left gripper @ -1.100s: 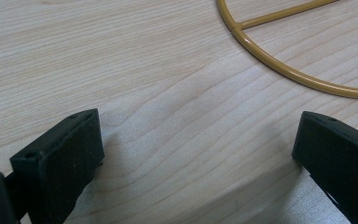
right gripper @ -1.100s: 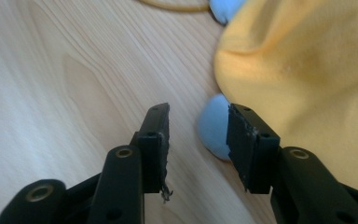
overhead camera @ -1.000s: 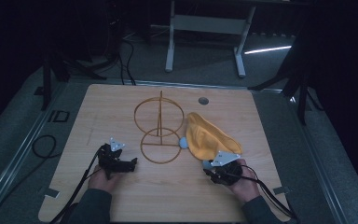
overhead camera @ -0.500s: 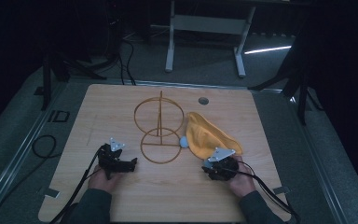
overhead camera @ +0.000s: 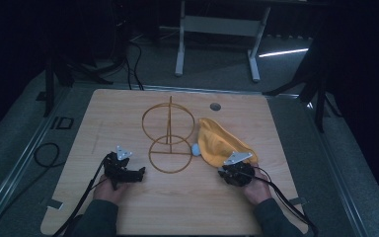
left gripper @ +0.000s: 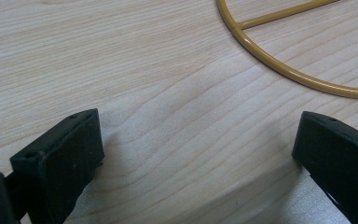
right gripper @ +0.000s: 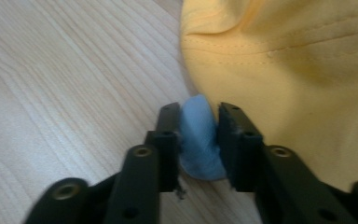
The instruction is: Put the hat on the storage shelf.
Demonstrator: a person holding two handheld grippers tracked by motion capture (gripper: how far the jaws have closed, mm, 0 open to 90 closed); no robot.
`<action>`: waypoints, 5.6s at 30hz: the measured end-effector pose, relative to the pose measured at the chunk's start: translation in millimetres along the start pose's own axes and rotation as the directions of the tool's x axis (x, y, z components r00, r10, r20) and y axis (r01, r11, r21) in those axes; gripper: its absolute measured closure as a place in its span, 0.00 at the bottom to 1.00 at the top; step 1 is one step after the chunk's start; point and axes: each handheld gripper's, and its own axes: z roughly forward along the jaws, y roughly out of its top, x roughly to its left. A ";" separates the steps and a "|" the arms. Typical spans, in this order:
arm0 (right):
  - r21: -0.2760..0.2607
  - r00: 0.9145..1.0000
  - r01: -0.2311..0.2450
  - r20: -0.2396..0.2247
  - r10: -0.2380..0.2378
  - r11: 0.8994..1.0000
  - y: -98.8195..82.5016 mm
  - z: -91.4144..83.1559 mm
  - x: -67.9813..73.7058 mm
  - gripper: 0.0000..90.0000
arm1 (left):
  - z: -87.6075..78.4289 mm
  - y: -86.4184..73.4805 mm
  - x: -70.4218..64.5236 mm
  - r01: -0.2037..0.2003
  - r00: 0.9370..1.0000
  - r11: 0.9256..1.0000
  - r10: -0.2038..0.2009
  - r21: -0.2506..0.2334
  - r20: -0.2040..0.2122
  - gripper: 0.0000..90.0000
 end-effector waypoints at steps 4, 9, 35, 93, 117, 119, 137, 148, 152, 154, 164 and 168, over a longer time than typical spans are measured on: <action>-0.005 0.999 0.012 0.032 -0.012 1.000 3.9 -5.9 0.9 0.90 | 0.0 0.0 0.1 0.000 1.000 1.000 0.000 0.001 0.000 0.02; -0.035 1.000 0.010 0.024 -0.009 0.999 8.7 -21.0 -0.3 0.91 | -0.1 0.1 0.1 -0.001 1.000 1.000 0.001 0.001 0.000 0.02; -0.138 0.999 0.031 0.013 -0.029 0.990 43.7 -83.4 -6.5 0.92 | -0.1 0.1 -0.1 0.002 1.000 1.000 -0.002 0.001 0.001 0.02; -0.239 0.994 0.058 0.104 -0.034 0.969 87.4 -132.7 -23.9 0.92 | -0.1 0.2 -0.1 0.003 1.000 1.000 -0.003 0.002 0.002 0.02; -0.217 0.987 0.109 0.142 -0.079 0.970 106.9 -149.4 -30.6 0.92 | -0.2 0.2 0.0 0.002 1.000 1.000 -0.002 0.002 0.002 0.02; -0.211 0.987 0.100 0.143 -0.071 0.972 107.3 -148.3 -33.2 0.92 | -0.1 0.2 0.0 0.002 1.000 1.000 -0.002 0.001 0.002 0.02; -0.088 0.997 -0.017 0.070 0.023 0.996 72.8 -128.4 -68.0 0.78 | -0.2 0.2 0.1 0.000 1.000 1.000 0.000 0.003 0.002 0.02; 0.064 0.999 0.042 0.004 -0.042 0.997 96.3 -108.6 -67.2 0.67 | -0.1 0.1 0.1 0.001 1.000 1.000 -0.001 0.001 0.001 0.02; 0.127 0.998 0.057 -0.019 -0.055 0.990 104.5 -97.8 -68.8 0.62 | -0.1 0.1 0.1 0.000 1.000 1.000 0.000 0.001 0.001 0.02; 0.146 0.998 0.061 -0.019 -0.059 0.987 107.1 -93.5 -69.4 0.60 | -0.1 0.1 0.1 0.000 1.000 1.000 0.000 0.000 0.001 0.02; 0.242 0.996 0.056 -0.076 -0.038 0.969 116.6 -73.2 -75.2 0.63 | -0.1 0.1 0.1 0.000 1.000 1.000 0.000 0.001 0.001 0.02; 0.264 0.997 0.047 -0.076 -0.028 0.963 117.7 -66.9 -76.6 0.64 | -0.1 0.1 0.1 0.000 1.000 1.000 0.000 0.001 0.001 0.02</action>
